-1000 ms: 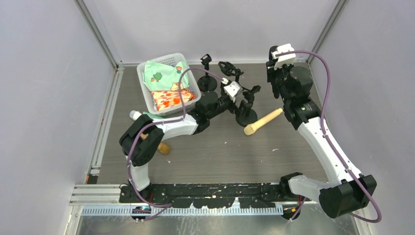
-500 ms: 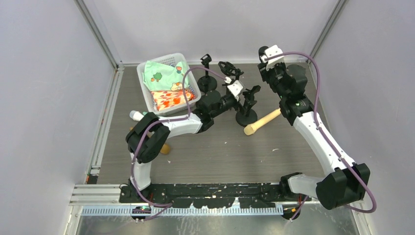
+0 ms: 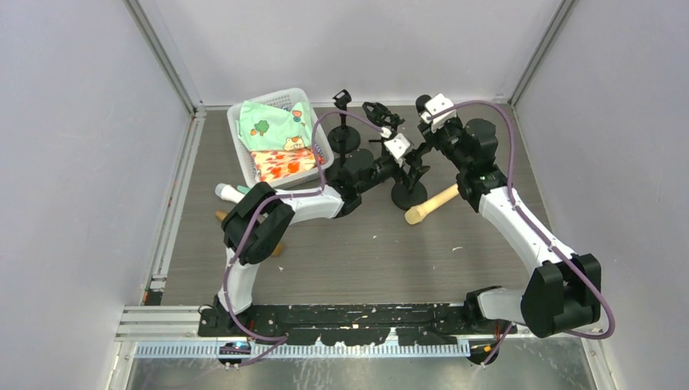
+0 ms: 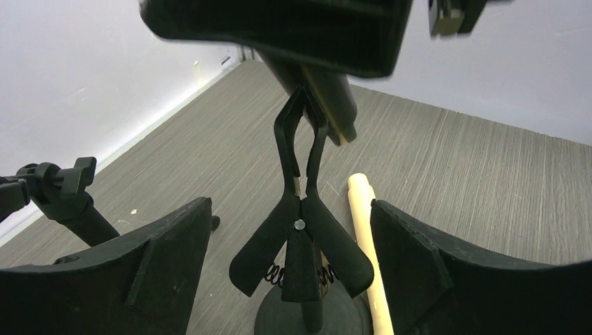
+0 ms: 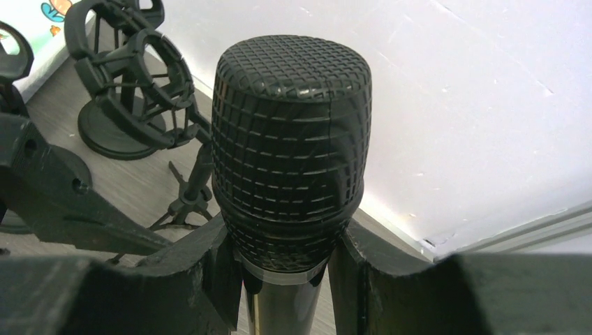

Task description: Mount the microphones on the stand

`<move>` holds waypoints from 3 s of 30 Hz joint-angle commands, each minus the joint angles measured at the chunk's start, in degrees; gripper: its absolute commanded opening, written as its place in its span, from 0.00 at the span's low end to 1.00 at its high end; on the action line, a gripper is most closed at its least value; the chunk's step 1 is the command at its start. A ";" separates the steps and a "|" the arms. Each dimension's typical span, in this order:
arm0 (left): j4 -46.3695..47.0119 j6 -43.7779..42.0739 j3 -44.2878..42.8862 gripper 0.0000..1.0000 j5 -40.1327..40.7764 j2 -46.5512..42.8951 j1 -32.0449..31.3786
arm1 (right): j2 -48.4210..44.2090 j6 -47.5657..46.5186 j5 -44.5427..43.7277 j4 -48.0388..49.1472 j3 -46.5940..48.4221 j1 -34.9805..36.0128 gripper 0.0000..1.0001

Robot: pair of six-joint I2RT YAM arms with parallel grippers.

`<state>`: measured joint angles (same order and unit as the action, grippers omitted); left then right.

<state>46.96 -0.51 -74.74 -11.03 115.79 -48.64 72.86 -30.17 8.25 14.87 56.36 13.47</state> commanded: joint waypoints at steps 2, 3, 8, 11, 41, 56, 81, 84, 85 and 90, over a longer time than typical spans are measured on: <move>4.40 -0.21 -2.35 0.82 0.07 0.30 -0.14 | -0.86 -1.64 1.95 8.71 -2.35 -0.25 0.02; 4.45 -0.12 -2.34 0.80 0.15 0.40 -0.14 | -1.07 -1.72 2.07 9.02 -2.73 -0.26 0.02; 4.46 0.91 -2.14 0.72 0.17 0.67 -0.14 | -2.32 -1.28 3.31 9.97 -4.24 -0.27 0.02; 4.61 2.42 -2.09 0.66 0.13 0.76 -0.14 | -3.22 -1.08 3.77 10.13 -5.03 -0.29 0.01; 3.78 4.28 -2.56 0.00 -0.09 1.10 -0.14 | -8.19 -2.24 14.99 -2.96 -10.42 -0.67 0.03; 3.34 4.30 -3.45 0.12 -1.35 1.29 -0.14 | -6.59 -4.51 15.79 -12.46 -8.89 -0.71 0.02; 1.74 4.29 -3.68 0.00 -0.35 1.46 -0.14 | -7.24 -6.70 17.46 -19.08 -8.66 -0.60 0.01; 1.48 4.52 -3.91 0.00 -0.17 1.65 -0.14 | -7.16 -7.40 17.52 -19.75 -9.27 -0.33 0.01; 1.47 4.67 -4.00 0.00 -0.28 1.71 -0.13 | -7.06 -7.26 17.46 -19.64 -9.35 -0.32 0.01; 0.25 4.86 -4.69 0.20 -2.41 1.90 0.04 | -7.05 -4.88 16.74 -16.14 -9.89 -0.38 0.01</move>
<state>45.80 3.84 -75.99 -13.08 117.03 -48.73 65.45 -38.61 22.11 7.40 48.60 12.53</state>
